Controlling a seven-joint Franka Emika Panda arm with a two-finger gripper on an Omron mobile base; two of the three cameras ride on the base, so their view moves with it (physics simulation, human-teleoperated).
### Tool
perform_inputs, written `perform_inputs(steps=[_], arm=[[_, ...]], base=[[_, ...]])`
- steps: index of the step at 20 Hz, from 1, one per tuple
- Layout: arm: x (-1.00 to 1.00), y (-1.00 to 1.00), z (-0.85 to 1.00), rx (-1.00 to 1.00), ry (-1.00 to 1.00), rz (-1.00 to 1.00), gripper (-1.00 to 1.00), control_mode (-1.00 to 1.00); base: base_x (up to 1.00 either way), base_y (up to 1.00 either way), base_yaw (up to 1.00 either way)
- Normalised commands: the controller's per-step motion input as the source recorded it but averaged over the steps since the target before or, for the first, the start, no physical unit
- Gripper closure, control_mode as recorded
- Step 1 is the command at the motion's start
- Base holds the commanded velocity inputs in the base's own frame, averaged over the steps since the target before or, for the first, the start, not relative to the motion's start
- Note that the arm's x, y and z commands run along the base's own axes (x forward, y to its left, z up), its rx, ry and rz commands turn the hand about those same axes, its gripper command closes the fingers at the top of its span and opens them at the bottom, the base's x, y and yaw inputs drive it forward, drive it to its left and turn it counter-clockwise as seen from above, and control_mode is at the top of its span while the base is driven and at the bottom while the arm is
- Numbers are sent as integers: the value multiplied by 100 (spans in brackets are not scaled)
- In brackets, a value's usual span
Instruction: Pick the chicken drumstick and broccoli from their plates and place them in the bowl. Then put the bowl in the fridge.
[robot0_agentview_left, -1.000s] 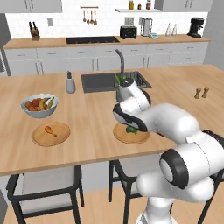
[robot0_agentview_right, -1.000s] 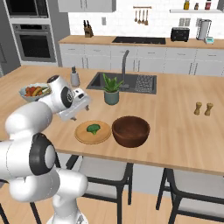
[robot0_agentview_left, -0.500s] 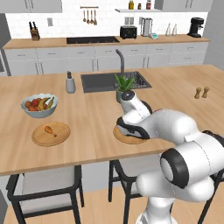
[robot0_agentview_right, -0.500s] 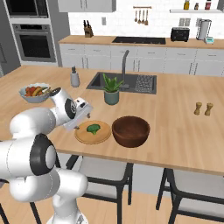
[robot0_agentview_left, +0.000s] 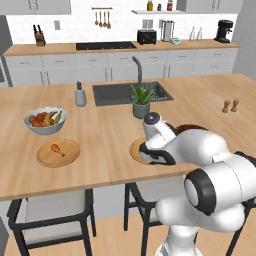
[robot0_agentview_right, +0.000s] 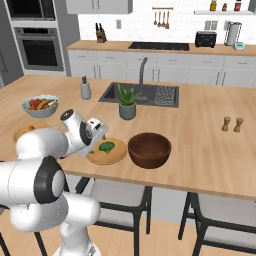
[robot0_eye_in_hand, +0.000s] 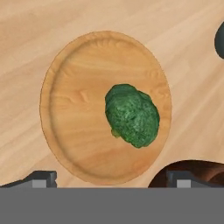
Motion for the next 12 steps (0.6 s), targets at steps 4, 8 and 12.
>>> perform_inputs(steps=[4, 8, 12], arm=[[24, 0, -7, -1, 0, 0, -100, -100], [18, 3, -14, -4, 0, 0, -100, -100], [8, 2, -19, -5, 0, 1, -100, -100]], base=[[0, 0, 0], [0, 0, 0], [0, 0, 0]])
